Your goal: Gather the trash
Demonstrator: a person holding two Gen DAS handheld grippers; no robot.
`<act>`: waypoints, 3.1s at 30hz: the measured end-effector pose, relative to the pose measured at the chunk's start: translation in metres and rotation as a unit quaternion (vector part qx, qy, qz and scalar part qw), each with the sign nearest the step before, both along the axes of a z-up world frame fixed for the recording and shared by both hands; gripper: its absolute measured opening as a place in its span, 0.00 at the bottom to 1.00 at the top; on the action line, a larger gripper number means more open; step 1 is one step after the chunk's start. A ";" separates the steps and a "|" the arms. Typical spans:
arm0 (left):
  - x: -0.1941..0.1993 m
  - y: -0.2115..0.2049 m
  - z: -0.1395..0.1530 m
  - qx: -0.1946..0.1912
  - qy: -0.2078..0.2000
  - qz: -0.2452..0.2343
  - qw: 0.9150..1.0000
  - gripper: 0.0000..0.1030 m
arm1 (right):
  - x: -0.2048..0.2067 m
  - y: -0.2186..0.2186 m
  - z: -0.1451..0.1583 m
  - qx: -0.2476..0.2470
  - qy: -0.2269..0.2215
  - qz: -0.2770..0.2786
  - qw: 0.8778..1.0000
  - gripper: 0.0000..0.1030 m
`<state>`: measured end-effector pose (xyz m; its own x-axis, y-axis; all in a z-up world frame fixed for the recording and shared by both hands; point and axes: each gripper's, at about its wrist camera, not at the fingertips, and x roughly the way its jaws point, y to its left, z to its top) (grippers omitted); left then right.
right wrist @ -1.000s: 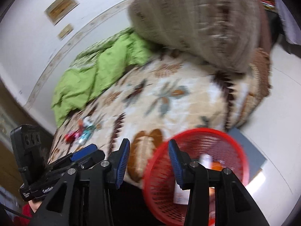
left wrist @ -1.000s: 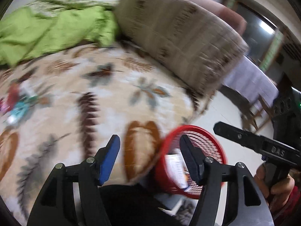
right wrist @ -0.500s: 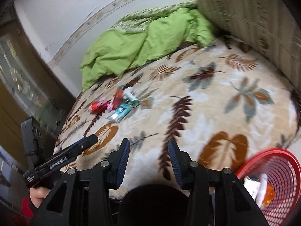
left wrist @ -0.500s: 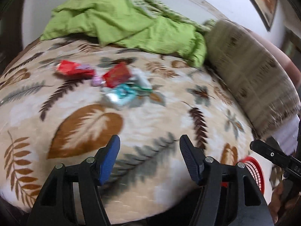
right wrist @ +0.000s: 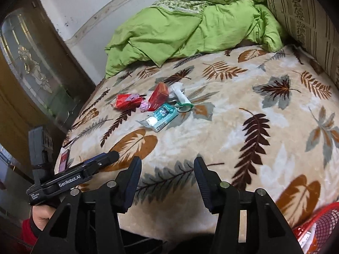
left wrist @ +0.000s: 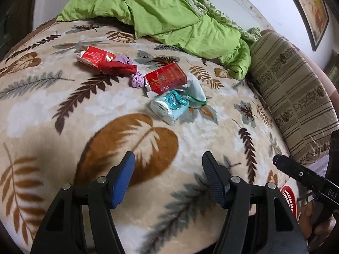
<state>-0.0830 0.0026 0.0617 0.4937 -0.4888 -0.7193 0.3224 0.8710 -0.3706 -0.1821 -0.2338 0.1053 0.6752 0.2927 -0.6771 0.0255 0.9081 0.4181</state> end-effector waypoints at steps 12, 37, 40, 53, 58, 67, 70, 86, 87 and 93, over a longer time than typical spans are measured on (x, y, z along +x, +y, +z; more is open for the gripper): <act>0.089 -0.049 -0.026 0.027 0.008 0.006 1.000 0.71 | 0.021 -0.019 -0.021 0.018 0.018 -0.017 1.000 0.53; 0.097 -0.050 -0.044 0.080 -0.019 0.015 0.997 0.46 | 0.186 -0.013 -0.043 -0.040 0.017 0.047 0.998 0.53; 0.099 -0.044 -0.042 0.074 -0.019 0.024 0.997 0.46 | 0.216 0.000 -0.061 -0.044 0.034 0.065 0.996 0.53; 0.066 -0.036 -0.023 0.066 -0.039 0.030 0.997 0.46 | 0.137 -0.003 -0.052 -0.022 0.012 -0.002 1.000 0.05; 0.033 -0.029 -0.009 0.067 -0.056 0.023 0.996 0.46 | 0.096 0.000 -0.042 0.002 0.003 -0.005 1.000 0.05; -0.024 0.004 -0.003 0.087 -0.079 0.045 0.992 0.47 | 0.050 0.029 -0.031 0.006 -0.040 0.003 0.999 0.05; -0.025 0.012 -0.007 0.080 -0.076 0.061 0.992 0.47 | 0.042 0.034 -0.024 -0.012 -0.063 -0.001 0.998 0.05; -0.019 0.002 -0.009 0.084 -0.098 0.048 0.990 0.47 | 0.047 0.039 -0.028 -0.028 -0.054 -0.005 0.998 0.05; -0.019 0.002 -0.009 0.082 -0.099 0.047 0.991 0.47 | 0.047 0.039 -0.028 -0.029 -0.053 -0.005 0.998 0.05; -0.019 0.003 -0.006 0.075 -0.103 0.044 0.991 0.47 | 0.048 0.039 -0.029 -0.031 -0.050 -0.009 0.998 0.05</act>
